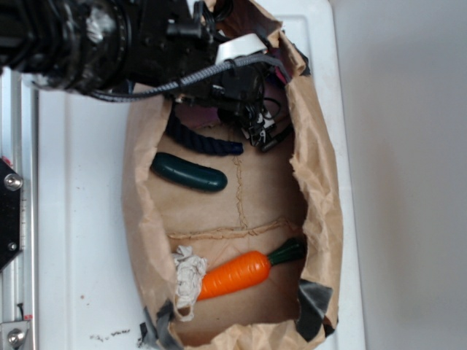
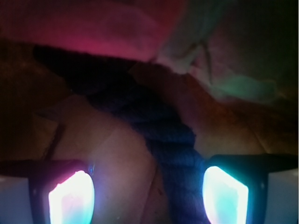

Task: Grab the blue rope.

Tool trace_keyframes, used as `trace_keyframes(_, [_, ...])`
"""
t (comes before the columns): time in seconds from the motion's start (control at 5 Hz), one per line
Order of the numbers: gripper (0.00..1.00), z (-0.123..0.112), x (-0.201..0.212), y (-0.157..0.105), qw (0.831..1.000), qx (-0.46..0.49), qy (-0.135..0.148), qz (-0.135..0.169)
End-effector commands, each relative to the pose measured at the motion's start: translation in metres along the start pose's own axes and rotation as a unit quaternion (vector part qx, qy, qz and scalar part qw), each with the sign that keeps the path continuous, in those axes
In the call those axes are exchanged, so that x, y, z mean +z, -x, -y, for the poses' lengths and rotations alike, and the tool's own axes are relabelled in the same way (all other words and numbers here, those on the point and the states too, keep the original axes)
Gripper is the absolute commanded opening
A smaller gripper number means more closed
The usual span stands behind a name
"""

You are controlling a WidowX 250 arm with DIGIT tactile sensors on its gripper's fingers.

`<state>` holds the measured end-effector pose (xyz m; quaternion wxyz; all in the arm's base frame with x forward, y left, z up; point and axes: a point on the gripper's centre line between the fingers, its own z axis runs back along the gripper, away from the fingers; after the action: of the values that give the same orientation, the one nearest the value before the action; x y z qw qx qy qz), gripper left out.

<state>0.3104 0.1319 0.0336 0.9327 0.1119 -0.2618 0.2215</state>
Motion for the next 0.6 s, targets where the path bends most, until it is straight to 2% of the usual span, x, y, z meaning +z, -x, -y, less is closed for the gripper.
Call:
trace_keyframes(0.0, [0.00, -0.001, 0.000, -0.004, 1.000, -0.008, 0.013, -0.004])
trace_keyframes(0.4, [0.00, -0.002, 0.011, -0.004, 0.999, -0.009, 0.037, 0.004])
